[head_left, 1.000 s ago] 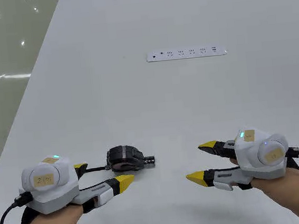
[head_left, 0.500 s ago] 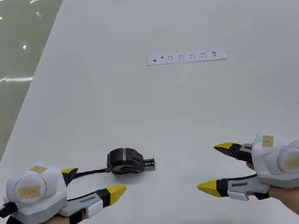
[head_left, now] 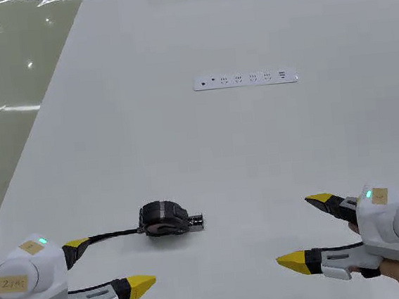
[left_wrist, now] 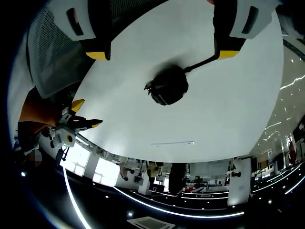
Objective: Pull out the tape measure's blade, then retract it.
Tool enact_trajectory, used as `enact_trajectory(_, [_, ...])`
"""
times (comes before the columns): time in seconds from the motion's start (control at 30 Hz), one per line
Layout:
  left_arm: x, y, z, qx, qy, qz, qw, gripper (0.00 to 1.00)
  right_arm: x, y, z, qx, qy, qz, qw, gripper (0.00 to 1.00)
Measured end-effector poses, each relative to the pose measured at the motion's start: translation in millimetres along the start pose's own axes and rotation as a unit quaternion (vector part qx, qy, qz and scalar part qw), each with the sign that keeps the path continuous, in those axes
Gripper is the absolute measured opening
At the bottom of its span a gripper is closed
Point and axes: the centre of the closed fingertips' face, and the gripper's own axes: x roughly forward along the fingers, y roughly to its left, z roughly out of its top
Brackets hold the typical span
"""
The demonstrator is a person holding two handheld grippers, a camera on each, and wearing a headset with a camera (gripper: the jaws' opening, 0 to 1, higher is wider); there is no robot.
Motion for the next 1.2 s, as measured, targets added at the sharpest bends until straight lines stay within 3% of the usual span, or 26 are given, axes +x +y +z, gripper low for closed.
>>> enact_trajectory(0.4, [-12.7, 11.2, -4.3, 0.020, 0.005, 0.012, 0.9997, 0.90, -18.4, -6.2, -20.5, 0.011, 0.019, -0.021, 0.9995, 0.84])
enact_trajectory(0.53, [-16.7, 12.6, -2.3, 0.016, -0.003, 0.008, 0.9998, 0.92, -22.5, -9.1, -26.8, 0.017, 0.024, -0.027, 0.9992, 0.86])
enact_trajectory(0.7, [-21.1, 14.7, -7.5, 0.029, 0.004, 0.012, 0.9995, 0.93, -30.4, -10.2, -30.9, 0.019, 0.025, -0.033, 0.9990, 0.89])
enact_trajectory(0.83, [-25.3, 16.4, -7.0, 0.032, -0.007, 0.015, 0.9993, 0.94, -36.7, -11.2, -37.7, 0.022, 0.032, -0.037, 0.9986, 0.91])
enact_trajectory(0.87, [-25.6, 18.1, -9.9, 0.036, 0.000, 0.018, 0.9992, 0.94, -39.3, -12.0, -38.8, 0.024, 0.030, -0.040, 0.9985, 0.91])
enact_trajectory(1.2, [-32.9, 25.3, -17.0, 0.036, 0.003, 0.020, 0.9991, 0.96, -50.0, -11.6, -50.5, 0.033, 0.035, -0.047, 0.9978, 0.93])
